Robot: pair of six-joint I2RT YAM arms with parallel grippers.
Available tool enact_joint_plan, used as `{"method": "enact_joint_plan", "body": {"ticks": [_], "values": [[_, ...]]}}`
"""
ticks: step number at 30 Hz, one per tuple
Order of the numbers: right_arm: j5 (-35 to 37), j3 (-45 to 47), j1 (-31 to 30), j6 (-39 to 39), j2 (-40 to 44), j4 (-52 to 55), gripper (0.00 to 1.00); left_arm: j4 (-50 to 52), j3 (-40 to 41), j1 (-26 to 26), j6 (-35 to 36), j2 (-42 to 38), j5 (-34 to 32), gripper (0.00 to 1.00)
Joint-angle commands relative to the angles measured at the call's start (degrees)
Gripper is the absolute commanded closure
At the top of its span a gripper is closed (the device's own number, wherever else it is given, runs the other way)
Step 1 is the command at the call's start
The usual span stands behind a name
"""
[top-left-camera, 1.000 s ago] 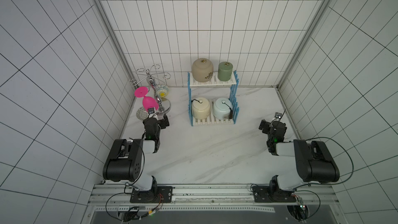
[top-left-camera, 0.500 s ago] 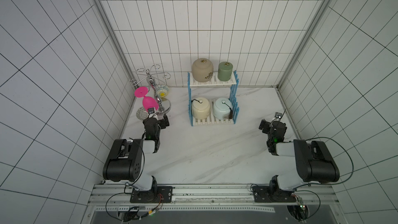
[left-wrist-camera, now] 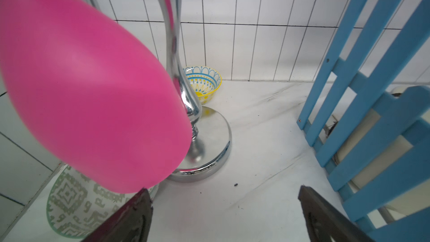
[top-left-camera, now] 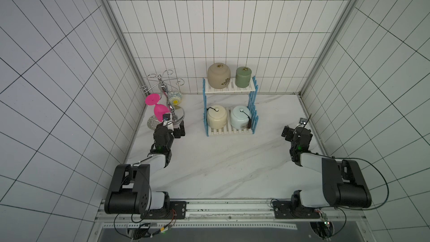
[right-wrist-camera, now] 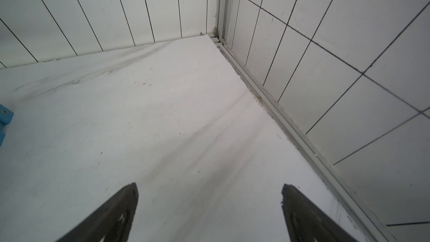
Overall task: Remove the tea canisters from the shelf
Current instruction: Pick up the tea canister from the shelf.
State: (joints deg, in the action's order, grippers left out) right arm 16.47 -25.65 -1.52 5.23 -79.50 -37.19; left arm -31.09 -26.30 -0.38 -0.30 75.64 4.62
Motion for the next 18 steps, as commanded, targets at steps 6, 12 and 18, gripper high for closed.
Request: {"method": "enact_joint_plan", "body": {"ticks": [6, 12, 18], "values": [[4.0, -6.5, -0.3, 11.8, 9.7, 22.4, 0.01, 30.3, -7.3, -1.7, 1.2, -9.8, 6.0, 0.01], [-2.0, -14.1, 1.2, 25.1, 16.8, 41.8, 0.01, 48.5, -14.8, -3.2, 1.3, -16.7, 4.6, 0.01], [-8.9, -23.5, 1.2, 23.3, 19.5, 57.6, 0.01, 60.2, -23.3, -3.4, -0.2, -19.6, 1.6, 0.01]]}}
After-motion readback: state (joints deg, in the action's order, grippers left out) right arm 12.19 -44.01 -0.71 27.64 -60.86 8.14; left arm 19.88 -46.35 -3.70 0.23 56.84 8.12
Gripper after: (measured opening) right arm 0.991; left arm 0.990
